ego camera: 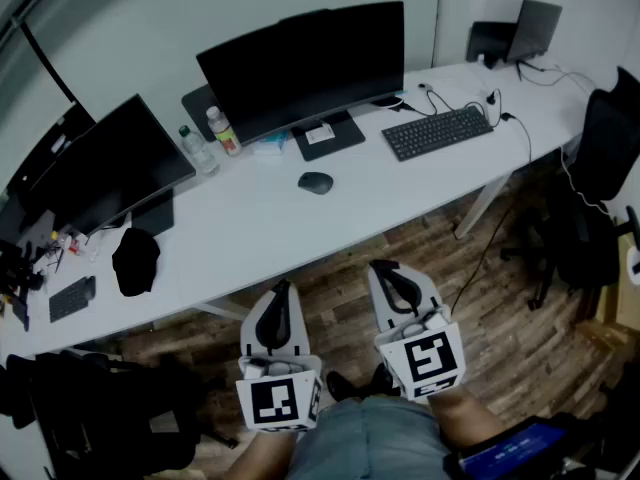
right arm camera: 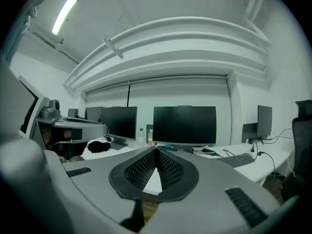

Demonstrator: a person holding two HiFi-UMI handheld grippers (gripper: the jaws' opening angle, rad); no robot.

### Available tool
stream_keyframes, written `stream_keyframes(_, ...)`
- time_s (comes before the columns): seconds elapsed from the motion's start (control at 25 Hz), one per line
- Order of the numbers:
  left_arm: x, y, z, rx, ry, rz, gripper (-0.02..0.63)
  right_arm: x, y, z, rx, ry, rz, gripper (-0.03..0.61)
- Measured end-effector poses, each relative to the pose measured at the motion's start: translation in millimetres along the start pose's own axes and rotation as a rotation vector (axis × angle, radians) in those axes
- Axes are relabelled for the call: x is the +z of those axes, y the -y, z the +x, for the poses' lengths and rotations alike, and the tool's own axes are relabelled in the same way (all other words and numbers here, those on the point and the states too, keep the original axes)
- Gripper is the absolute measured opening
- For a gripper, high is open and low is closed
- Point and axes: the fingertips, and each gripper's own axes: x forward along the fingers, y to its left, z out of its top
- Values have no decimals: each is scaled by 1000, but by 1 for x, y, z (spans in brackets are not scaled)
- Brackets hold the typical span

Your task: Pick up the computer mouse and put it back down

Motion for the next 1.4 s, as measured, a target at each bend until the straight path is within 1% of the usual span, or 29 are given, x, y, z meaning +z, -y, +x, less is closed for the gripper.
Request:
stream_keyframes(0.12, 4, 4, 0, -7, 23, 3, 8, 0, 1, -2, -1, 9, 4, 14)
stream_keyframes(0.2, 6, 6, -1, -8, 24, 6, 8, 3, 2, -5, 2, 33, 21, 14)
stream_keyframes(0.24, 6, 8, -1, -8, 21, 7, 8, 4, 2, -5, 12, 39, 31, 28)
stream_keyframes(0.28, 6, 9, -2, -7, 20, 9, 8, 5, 2, -5, 26, 38, 38, 160)
stream_keyframes(0.32, 8, 11, -2, -5, 25, 12, 8, 5, 3, -6, 36, 36, 39, 227)
stream_keyframes(0.48, 13, 20, -2, 1, 42, 23, 8, 4, 8, -11, 34, 38, 16, 227)
stream_keyframes(0.76, 16, 41, 1, 10, 39, 41, 8, 3, 25, -20, 45, 50, 32, 225)
stream_keyframes(0.96, 13, 54, 3, 4, 22, 66, 8, 1, 36, -22, 52, 66, 43, 222)
stream_keyframes(1.12, 14, 51, 8, 12, 19, 70, 8, -1, 39, -16, 60, 62, 55, 219)
stream_keyframes(1.24, 7, 42, 12, 20, 5, 68, 8, -7, 33, -7, 78, 47, 53, 219)
stream_keyframes(1.4, -4, 26, 26, 14, -16, 7, 8, -15, 23, 13, 99, 8, 37, 223)
